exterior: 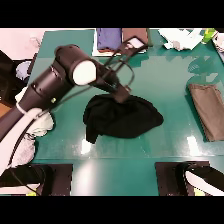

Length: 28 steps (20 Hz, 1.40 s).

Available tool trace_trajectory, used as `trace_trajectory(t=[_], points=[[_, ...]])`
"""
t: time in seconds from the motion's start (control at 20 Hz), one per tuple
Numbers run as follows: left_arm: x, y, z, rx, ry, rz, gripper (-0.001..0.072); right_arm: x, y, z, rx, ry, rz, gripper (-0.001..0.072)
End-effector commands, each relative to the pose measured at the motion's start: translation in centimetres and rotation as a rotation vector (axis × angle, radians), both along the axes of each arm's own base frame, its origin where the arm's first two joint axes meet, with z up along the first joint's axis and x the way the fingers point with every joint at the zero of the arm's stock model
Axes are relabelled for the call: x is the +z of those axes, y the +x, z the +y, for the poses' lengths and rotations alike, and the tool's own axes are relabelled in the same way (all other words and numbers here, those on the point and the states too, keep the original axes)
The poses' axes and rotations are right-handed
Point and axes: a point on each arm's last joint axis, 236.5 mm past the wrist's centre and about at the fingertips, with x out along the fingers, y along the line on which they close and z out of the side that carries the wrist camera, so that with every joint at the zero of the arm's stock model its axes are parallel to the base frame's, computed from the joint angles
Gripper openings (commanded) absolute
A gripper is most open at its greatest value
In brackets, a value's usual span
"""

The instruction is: Fold the shirts.

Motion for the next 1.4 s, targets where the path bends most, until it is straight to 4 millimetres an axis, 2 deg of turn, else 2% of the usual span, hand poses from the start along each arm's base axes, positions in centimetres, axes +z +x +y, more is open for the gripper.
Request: trace_trajectory(t=[0.0, 0.1, 0.2, 0.35, 0.45, 0.6, 0.7, 0.75, 0.8, 0.85, 0.9, 1.0, 1.1, 1.2, 1.25, 1.3, 1.35], points=[[-3.2, 4.4, 9.2, 0.252, 0.094, 0.143, 0.0567, -0.4, -0.3, 0.0, 0.002, -0.005, 0.021, 0.0019], [-6.3, 6.2, 14.0, 0.385, 0.113, 0.225, 0.0567, -0.4, -0.3, 0.0, 0.003, -0.005, 0.020, 0.0019], [-10.4, 6.3, 15.7, 0.442, 0.088, 0.307, 0.0567, -0.5, -0.2, 0.0, 0.002, -0.006, 0.023, 0.0019], [-16.6, 3.9, 15.4, 0.461, 0.072, 0.459, 0.0568, -1.3, 0.3, 0.1, 0.004, -0.008, 0.047, 0.0019], [-19.5, 2.6, 14.8, 0.461, 0.070, 0.530, 0.0567, -2.3, 0.7, 0.3, 0.011, -0.009, 0.083, 0.0020], [-22.2, 2.1, 15.1, 0.476, 0.092, 0.561, 0.0567, -4.5, 1.1, 0.4, 0.016, -0.024, 0.159, 0.0019], [-22.8, 2.0, 15.2, 0.477, 0.101, 0.575, 0.0542, -5.7, 1.4, 0.4, 0.019, -0.031, 0.200, 0.0019], [-22.8, 2.1, 15.2, 0.477, 0.102, 0.574, 0.0358, -6.5, 1.4, 0.4, 0.021, -0.038, 0.231, 0.0019], [-22.7, 2.4, 15.2, 0.479, 0.096, 0.563, 0.0115, -7.4, 1.3, 0.4, 0.023, -0.046, 0.267, 0.0019], [-22.4, 2.8, 15.2, 0.470, 0.096, 0.542, 0.0034, -8.7, 1.0, 0.3, 0.025, -0.055, 0.314, 0.0019], [-21.9, 3.3, 15.2, 0.468, 0.095, 0.526, 0.0031, -10.3, 0.7, 0.2, 0.022, -0.068, 0.366, 0.0019], [-20.1, 4.6, 14.9, 0.458, 0.076, 0.474, 0.0031, -15.1, -0.7, 0.0, 0.025, -0.085, 0.500, 0.0020], [-18.4, 5.4, 14.7, 0.444, 0.056, 0.430, 0.0031, -21.2, -2.8, -0.9, 0.010, -0.119, 0.648, 0.0019], [-17.6, 5.6, 14.6, 0.437, 0.048, 0.413, 0.0031, -27.8, -5.5, -2.5, -0.043, -0.170, 0.810, 0.0023], [-17.7, 5.5, 14.6, 0.436, 0.050, 0.416, 0.0030, -30.9, -7.1, -2.7, -0.046, -0.176, 0.893, 0.0175], [-17.7, 5.4, 14.7, 0.436, 0.052, 0.420, 0.0031, -33.5, -8.5, -2.6, -0.040, -0.173, 0.959, 0.0478], [-17.7, 5.3, 14.7, 0.436, 0.054, 0.423, 0.0030, -36.0, -9.7, -2.3, -0.041, -0.157, 1.024, 0.0585]])
